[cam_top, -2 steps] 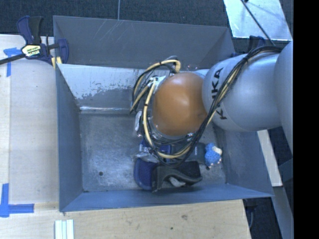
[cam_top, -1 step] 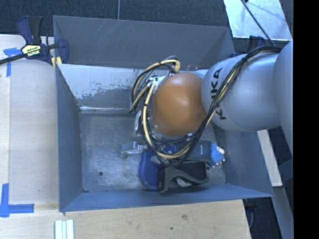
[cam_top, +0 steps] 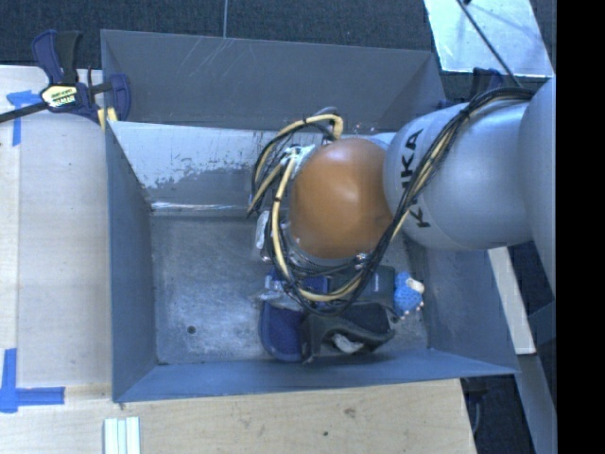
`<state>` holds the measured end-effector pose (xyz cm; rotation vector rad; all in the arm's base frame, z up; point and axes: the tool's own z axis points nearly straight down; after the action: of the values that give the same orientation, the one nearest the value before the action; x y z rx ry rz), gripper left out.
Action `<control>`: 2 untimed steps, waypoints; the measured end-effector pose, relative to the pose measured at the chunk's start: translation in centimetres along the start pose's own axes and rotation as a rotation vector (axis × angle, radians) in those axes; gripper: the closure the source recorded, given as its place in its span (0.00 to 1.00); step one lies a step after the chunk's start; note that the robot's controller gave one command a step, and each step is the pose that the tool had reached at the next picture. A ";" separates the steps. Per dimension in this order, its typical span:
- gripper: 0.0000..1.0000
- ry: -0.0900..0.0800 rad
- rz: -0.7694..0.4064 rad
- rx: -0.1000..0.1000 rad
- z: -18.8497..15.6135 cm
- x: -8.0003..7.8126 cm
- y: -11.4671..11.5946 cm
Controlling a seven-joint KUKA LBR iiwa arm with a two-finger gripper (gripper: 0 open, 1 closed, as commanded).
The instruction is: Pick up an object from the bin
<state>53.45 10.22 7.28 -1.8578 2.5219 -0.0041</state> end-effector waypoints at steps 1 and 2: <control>0.00 -0.004 -0.002 0.001 0.1 -0.2 0.0; 1.00 0.001 0.000 -0.002 0.0 0.0 0.1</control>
Offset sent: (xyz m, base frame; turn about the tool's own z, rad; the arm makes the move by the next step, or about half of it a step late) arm 0.0000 0.0000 0.0000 0.0000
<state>53.40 10.24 7.25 -1.8583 2.5234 -0.0026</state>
